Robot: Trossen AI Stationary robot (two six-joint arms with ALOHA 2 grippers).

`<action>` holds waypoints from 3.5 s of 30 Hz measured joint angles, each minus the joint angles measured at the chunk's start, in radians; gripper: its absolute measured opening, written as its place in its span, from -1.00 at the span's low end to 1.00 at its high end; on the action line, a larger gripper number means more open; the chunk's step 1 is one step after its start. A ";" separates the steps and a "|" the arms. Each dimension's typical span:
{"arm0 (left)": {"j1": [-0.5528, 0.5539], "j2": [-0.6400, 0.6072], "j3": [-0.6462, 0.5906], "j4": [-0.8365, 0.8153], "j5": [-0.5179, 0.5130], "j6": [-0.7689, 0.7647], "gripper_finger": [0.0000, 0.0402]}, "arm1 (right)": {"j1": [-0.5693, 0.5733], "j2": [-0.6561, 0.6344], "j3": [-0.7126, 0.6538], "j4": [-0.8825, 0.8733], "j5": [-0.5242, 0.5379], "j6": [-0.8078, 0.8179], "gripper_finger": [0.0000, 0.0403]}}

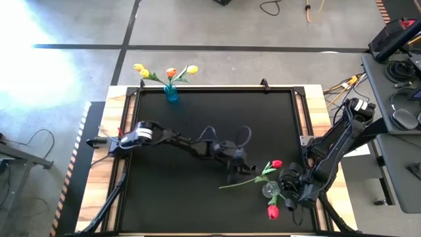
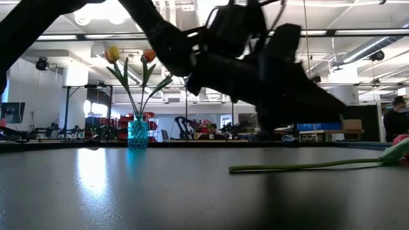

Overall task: Sort flowers into vase by color
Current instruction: Put the red flower into the transparent vase

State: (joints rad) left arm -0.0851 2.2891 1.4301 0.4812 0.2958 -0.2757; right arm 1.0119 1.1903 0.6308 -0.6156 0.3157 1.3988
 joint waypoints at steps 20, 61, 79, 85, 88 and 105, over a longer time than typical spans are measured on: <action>-0.105 0.107 0.267 -0.451 -0.238 0.121 -0.04 | 0.000 0.003 0.000 -0.001 0.001 -0.025 -0.95; 0.173 -0.305 -0.209 -0.298 -0.271 0.213 -1.00 | 0.011 0.001 0.033 -0.009 0.105 -0.081 -0.95; 0.321 -0.264 -0.360 0.698 0.305 -0.052 -1.00 | 0.011 -0.009 0.340 -0.593 0.429 0.014 -0.95; 0.303 -0.118 -0.150 0.879 0.483 -0.209 -1.00 | 0.011 -0.026 0.391 -0.651 0.714 0.013 -0.95; 0.279 -0.032 -0.029 0.978 0.528 -0.303 -1.00 | 0.011 -0.029 0.406 -0.652 0.818 0.011 -0.93; 0.142 0.424 0.699 1.090 0.482 -0.592 -1.00 | 0.011 -0.030 0.466 -0.659 0.881 -0.045 -0.59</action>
State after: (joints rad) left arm 0.0569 2.7129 2.1293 1.5708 0.7775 -0.8681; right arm 1.0225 1.1599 1.0963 -1.2748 1.1970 1.3540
